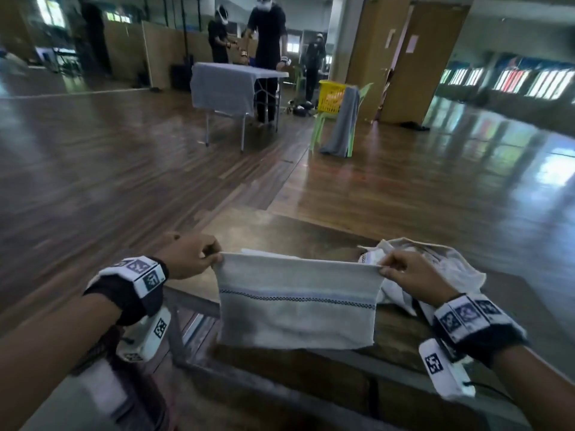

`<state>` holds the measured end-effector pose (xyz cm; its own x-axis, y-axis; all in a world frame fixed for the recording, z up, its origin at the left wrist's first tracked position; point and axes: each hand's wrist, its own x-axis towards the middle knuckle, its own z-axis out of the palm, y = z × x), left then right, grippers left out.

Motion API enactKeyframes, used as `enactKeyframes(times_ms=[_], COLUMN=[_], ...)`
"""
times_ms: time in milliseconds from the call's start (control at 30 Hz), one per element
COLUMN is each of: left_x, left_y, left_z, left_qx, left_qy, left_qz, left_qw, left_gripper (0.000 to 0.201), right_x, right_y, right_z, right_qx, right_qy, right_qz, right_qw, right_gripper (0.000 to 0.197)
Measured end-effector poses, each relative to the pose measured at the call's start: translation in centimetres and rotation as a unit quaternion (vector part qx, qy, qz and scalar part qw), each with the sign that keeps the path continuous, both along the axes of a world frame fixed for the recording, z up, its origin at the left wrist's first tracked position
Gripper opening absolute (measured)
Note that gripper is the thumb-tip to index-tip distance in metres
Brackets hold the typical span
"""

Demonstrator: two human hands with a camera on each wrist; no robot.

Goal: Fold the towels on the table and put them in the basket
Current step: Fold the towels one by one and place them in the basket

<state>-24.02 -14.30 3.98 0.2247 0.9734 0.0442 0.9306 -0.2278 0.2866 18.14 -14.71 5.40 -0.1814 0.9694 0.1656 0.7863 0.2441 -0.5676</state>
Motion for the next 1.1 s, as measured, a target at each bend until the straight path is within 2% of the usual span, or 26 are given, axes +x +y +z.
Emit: enactKeyframes(times_ms=[200,300,433,633,767,900,967,1033,1100], left_x=[-0.7,-0.6,0.3,1.3,1.9,2.1,2.3,2.4,2.3], left_y=[3.0,5.4,8.7,14.0,15.9,16.9,17.2,17.3,17.2], left_z=[-6.0,-7.5,-8.2,-9.4,-10.6,-11.7,-11.9,-12.0,-12.0], left_qx=[-0.028,-0.038,-0.040,0.001,-0.019,-0.039,-0.045,-0.047,-0.043], left_qy=[0.014,0.029,0.010,-0.064,-0.035,-0.011,-0.018,-0.035,-0.038], left_qz=[0.002,0.020,0.033,0.037,0.036,0.049,0.036,0.012,0.000], left_qw=[1.000,0.999,0.999,0.997,0.999,0.998,0.998,0.998,0.998], left_gripper=[0.018,0.019,0.016,0.013,0.015,0.010,0.008,0.007,0.009], right_x=[-0.1,-0.5,-0.8,-1.5,-1.6,-1.6,-1.7,-2.0,-2.4], right_y=[2.8,5.3,9.1,14.1,16.5,17.5,17.7,17.4,17.0], right_z=[-5.5,-7.2,-9.3,-10.4,-12.0,-12.9,-13.2,-13.2,-13.0], right_qx=[-0.035,-0.035,-0.042,-0.028,-0.072,-0.095,-0.090,-0.083,-0.076], right_qy=[-0.038,-0.051,-0.097,-0.136,-0.187,-0.229,-0.229,-0.250,-0.283], right_qz=[-0.013,-0.026,-0.079,-0.092,-0.057,-0.036,-0.025,-0.024,-0.029], right_qw=[0.999,0.998,0.991,0.986,0.978,0.968,0.969,0.964,0.956], right_gripper=[0.011,0.007,0.023,0.016,0.027,0.023,0.027,0.018,0.019])
